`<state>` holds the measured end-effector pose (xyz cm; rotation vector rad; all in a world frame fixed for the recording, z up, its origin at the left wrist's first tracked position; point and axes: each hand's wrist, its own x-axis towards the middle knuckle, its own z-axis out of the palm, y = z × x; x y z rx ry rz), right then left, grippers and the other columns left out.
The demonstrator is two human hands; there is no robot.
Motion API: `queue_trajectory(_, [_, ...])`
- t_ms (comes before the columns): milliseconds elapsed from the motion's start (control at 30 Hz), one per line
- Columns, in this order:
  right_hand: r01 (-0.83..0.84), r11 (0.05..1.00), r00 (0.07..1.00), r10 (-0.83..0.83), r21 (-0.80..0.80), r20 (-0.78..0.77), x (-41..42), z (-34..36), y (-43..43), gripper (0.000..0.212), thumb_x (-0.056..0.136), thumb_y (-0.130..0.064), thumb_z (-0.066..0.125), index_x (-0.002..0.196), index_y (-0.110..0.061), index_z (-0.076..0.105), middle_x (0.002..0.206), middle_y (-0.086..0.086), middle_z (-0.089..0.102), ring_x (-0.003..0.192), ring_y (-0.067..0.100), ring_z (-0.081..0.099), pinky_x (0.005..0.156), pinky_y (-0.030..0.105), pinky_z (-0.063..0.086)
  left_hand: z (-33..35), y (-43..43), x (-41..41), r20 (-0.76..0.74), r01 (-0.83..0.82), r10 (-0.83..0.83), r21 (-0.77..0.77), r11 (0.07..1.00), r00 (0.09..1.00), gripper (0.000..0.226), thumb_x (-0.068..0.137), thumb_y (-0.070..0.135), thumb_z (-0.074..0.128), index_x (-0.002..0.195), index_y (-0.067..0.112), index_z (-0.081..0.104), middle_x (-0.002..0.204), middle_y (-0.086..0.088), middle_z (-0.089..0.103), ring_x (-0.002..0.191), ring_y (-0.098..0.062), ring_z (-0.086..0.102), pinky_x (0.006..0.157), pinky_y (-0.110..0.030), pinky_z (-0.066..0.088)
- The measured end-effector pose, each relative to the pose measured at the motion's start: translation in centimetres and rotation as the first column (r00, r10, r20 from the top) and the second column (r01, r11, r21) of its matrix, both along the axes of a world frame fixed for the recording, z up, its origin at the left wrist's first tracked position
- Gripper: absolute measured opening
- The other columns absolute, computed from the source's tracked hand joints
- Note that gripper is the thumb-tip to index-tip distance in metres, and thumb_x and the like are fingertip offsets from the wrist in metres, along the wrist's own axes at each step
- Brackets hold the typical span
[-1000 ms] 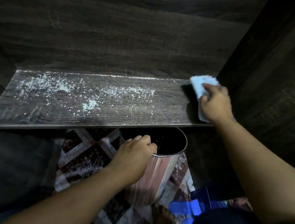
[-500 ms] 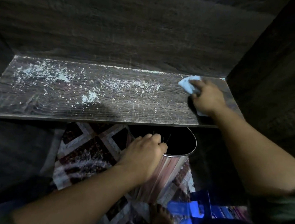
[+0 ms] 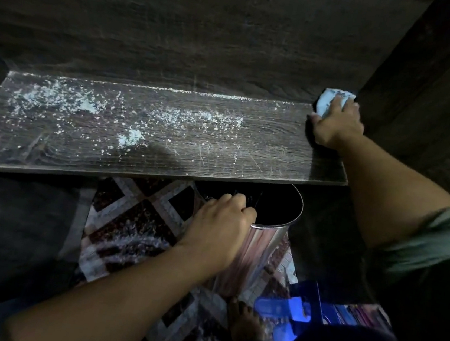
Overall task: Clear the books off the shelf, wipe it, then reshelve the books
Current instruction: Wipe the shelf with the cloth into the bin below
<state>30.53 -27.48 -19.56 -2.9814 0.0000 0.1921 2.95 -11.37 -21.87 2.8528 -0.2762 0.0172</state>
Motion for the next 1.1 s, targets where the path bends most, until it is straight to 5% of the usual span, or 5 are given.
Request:
queue_trajectory(267, [-0.308, 0.950, 0.944, 0.299, 0.052, 0.138, -3.1, 0.8, 0.3, 0.046, 0.088, -0.025, 0.054, 0.134, -0.031, 0.054, 0.142, 0.011, 0.050, 0.128, 0.030, 0.048, 0.108, 0.035, 0.037, 0.1, 0.1, 0.1, 0.017, -0.009, 0.010, -0.026, 1.000, 1.000, 0.027, 0.090, 0.007, 0.053, 0.114, 0.019, 0.056, 0.106, -0.002, 0.047, 0.103, -0.023, 0.047, 0.085, -0.034, 0.040])
queue_trajectory(433, [-0.054, 0.994, 0.912, 0.012, 0.092, 0.409, -3.0, 1.6, -0.6, 0.061, 0.089, -0.023, 0.056, 0.146, -0.019, 0.035, 0.158, 0.017, 0.016, 0.141, 0.038, 0.022, 0.115, 0.043, 0.024, -0.1, 0.1, 0.0, 0.027, -0.007, 0.008, -0.034, 0.999, 1.000, 0.026, 0.088, 0.006, 0.056, 0.110, 0.020, 0.057, 0.101, 0.000, 0.047, 0.098, -0.021, 0.048, 0.080, -0.032, 0.038])
queue_trajectory(567, [0.014, 0.977, 0.990, 0.016, -0.211, 0.141, -1.8, 0.8, -0.5, 0.074, 0.097, -0.058, 0.029, 0.154, -0.013, 0.011, 0.161, 0.016, -0.007, 0.147, 0.034, -0.011, 0.117, 0.045, 0.003, -0.3, 0.2, 0.0, 0.010, -0.011, 0.011, -0.033, 0.999, 1.000, 0.028, 0.087, 0.007, 0.056, 0.112, 0.020, 0.057, 0.102, 0.000, 0.047, 0.099, -0.021, 0.049, 0.082, -0.034, 0.040])
queue_trajectory(933, [-0.103, 0.994, 0.992, 0.101, 0.025, 0.082, -3.1, 2.1, 2.7, 0.043, 0.089, -0.013, 0.055, 0.132, -0.018, 0.057, 0.139, 0.014, 0.052, 0.129, 0.029, 0.047, 0.103, 0.030, 0.038, -0.2, 0.4, 0.2, -0.001, -0.020, 0.020, -0.033, 0.999, 1.000, 0.040, 0.086, 0.003, 0.049, 0.121, 0.020, 0.053, 0.111, -0.002, 0.045, 0.107, -0.023, 0.044, 0.089, -0.035, 0.038])
queue_trajectory(1100, [0.124, 0.992, 0.932, -0.126, 0.025, 0.340, -2.0, 1.2, 1.6, 0.076, 0.092, -0.034, 0.051, 0.151, -0.005, 0.013, 0.159, 0.024, -0.001, 0.146, 0.038, 0.000, 0.120, 0.047, 0.004, 0.1, 0.3, 0.1, -0.013, -0.022, 0.022, -0.025, 0.999, 1.000, 0.040, 0.086, 0.002, 0.049, 0.122, 0.020, 0.053, 0.112, -0.002, 0.046, 0.108, -0.023, 0.045, 0.091, -0.035, 0.039])
